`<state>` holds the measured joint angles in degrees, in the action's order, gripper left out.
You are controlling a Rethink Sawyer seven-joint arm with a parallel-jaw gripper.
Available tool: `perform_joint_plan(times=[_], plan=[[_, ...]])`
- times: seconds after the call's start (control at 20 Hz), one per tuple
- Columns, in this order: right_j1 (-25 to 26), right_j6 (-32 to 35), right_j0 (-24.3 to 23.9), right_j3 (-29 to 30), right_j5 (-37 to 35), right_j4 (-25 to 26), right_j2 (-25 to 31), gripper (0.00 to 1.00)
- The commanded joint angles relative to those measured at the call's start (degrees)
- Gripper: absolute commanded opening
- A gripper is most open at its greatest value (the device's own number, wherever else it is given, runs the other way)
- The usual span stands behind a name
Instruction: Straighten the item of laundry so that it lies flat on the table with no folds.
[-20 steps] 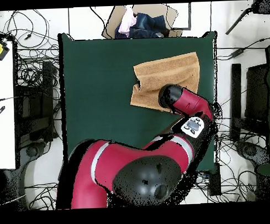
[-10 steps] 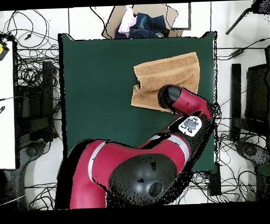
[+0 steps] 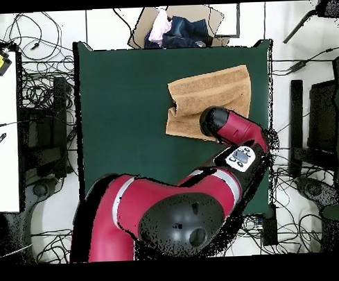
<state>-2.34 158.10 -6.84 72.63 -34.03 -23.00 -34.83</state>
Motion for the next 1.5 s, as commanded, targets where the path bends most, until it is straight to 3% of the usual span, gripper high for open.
perform_joint_plan(times=[0.05,0.2,0.4,0.5,0.65,1.5], plan=[[2.34,7.48,-1.67,4.05,4.71,-0.85,6.70,1.00],[1.08,6.77,-2.45,5.26,4.54,-1.38,8.25,1.00],[2.03,12.00,0.13,4.43,3.19,-2.43,4.19,1.00],[-0.27,7.86,-1.56,5.57,3.84,-2.07,7.90,1.00],[-1.71,6.24,-1.76,5.93,2.51,-1.56,8.35,1.00],[-2.00,9.20,-0.49,5.70,0.82,-1.82,6.30,1.00]])
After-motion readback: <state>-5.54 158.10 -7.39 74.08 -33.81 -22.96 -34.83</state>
